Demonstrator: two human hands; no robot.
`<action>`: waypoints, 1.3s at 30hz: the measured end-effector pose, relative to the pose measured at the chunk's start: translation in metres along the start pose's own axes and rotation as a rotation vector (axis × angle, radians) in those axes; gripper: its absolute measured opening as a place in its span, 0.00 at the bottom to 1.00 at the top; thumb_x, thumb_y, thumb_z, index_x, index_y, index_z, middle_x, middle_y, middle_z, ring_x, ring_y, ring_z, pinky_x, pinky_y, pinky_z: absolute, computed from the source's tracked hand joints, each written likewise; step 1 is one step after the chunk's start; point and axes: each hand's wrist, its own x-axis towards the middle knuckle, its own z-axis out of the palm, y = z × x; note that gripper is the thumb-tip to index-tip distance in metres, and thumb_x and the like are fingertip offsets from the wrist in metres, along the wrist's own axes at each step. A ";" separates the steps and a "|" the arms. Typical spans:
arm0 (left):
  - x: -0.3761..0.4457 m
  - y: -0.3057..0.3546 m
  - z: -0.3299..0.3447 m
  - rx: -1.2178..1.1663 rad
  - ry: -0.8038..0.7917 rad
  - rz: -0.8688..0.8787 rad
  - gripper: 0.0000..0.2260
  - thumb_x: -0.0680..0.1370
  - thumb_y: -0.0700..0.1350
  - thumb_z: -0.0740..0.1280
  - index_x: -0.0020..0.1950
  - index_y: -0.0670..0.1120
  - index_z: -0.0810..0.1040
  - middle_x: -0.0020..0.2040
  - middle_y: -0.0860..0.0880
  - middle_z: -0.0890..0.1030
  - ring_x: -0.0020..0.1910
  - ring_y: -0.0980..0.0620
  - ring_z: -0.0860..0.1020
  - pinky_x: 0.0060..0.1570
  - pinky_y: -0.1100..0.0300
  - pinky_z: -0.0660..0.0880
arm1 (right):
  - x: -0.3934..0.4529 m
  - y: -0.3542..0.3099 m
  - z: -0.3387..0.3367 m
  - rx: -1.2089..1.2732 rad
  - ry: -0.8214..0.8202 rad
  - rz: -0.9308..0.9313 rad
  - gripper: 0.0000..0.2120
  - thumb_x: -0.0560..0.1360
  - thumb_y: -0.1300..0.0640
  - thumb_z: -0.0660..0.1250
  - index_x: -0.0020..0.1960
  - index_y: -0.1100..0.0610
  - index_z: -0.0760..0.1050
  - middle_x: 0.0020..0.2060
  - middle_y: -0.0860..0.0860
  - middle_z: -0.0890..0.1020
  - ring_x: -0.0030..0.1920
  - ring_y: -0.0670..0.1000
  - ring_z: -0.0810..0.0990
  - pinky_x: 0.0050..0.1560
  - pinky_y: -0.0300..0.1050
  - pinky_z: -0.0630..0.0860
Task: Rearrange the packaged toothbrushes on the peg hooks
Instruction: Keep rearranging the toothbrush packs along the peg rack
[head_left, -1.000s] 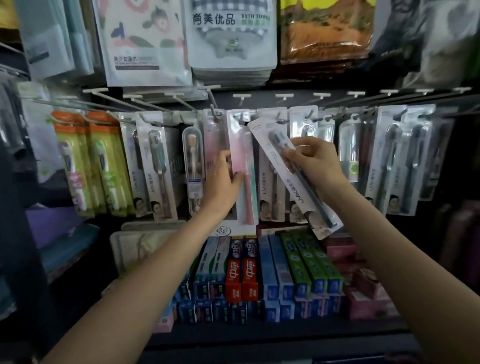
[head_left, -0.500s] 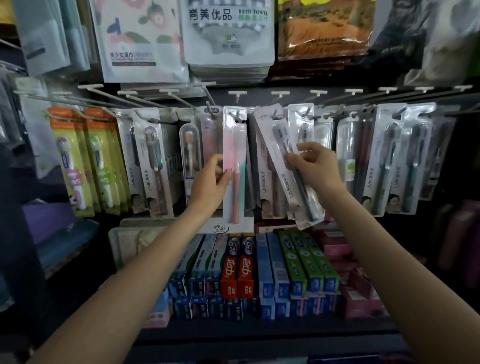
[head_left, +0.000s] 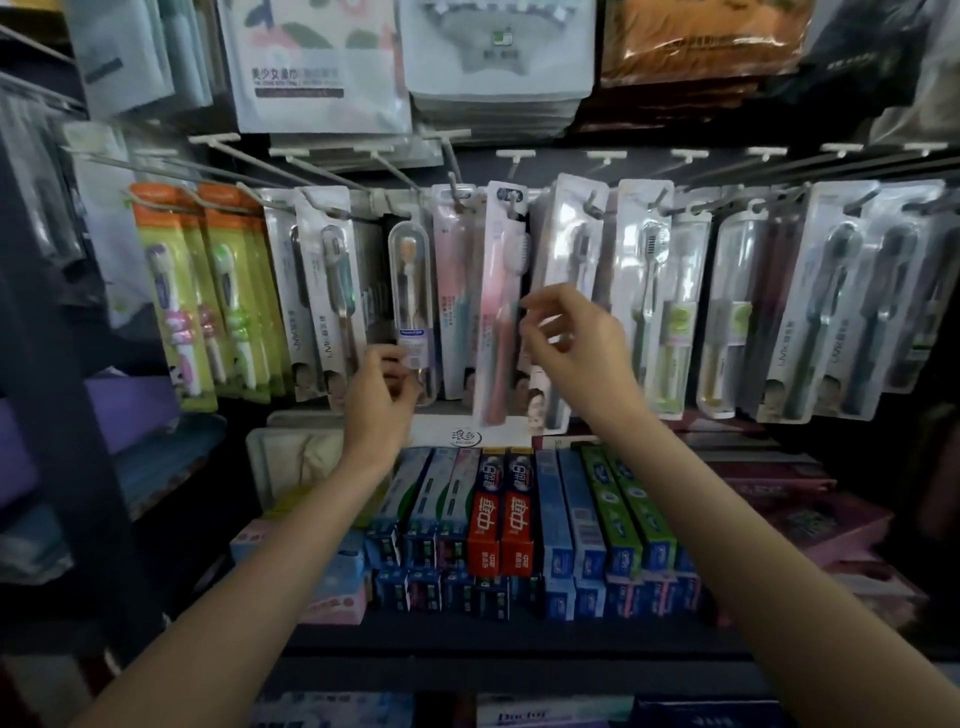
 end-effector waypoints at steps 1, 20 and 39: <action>0.001 -0.001 -0.006 0.011 0.016 0.007 0.11 0.76 0.34 0.64 0.57 0.40 0.71 0.46 0.48 0.75 0.45 0.53 0.74 0.44 0.67 0.71 | 0.000 -0.004 0.011 0.023 -0.039 -0.011 0.08 0.75 0.63 0.65 0.54 0.57 0.73 0.42 0.47 0.77 0.40 0.43 0.77 0.42 0.32 0.76; 0.036 -0.050 -0.047 0.088 0.030 -0.257 0.28 0.74 0.44 0.69 0.70 0.41 0.60 0.65 0.41 0.71 0.64 0.45 0.71 0.63 0.53 0.68 | 0.035 0.021 0.176 -0.168 -0.037 0.328 0.35 0.73 0.55 0.69 0.71 0.61 0.53 0.64 0.60 0.69 0.61 0.60 0.72 0.54 0.53 0.74; 0.026 -0.052 -0.079 0.166 0.007 -0.126 0.17 0.77 0.43 0.65 0.63 0.39 0.67 0.39 0.50 0.71 0.41 0.50 0.73 0.38 0.59 0.67 | -0.003 0.018 0.105 -0.109 0.098 0.203 0.20 0.74 0.59 0.68 0.62 0.60 0.64 0.58 0.56 0.74 0.51 0.54 0.76 0.46 0.52 0.76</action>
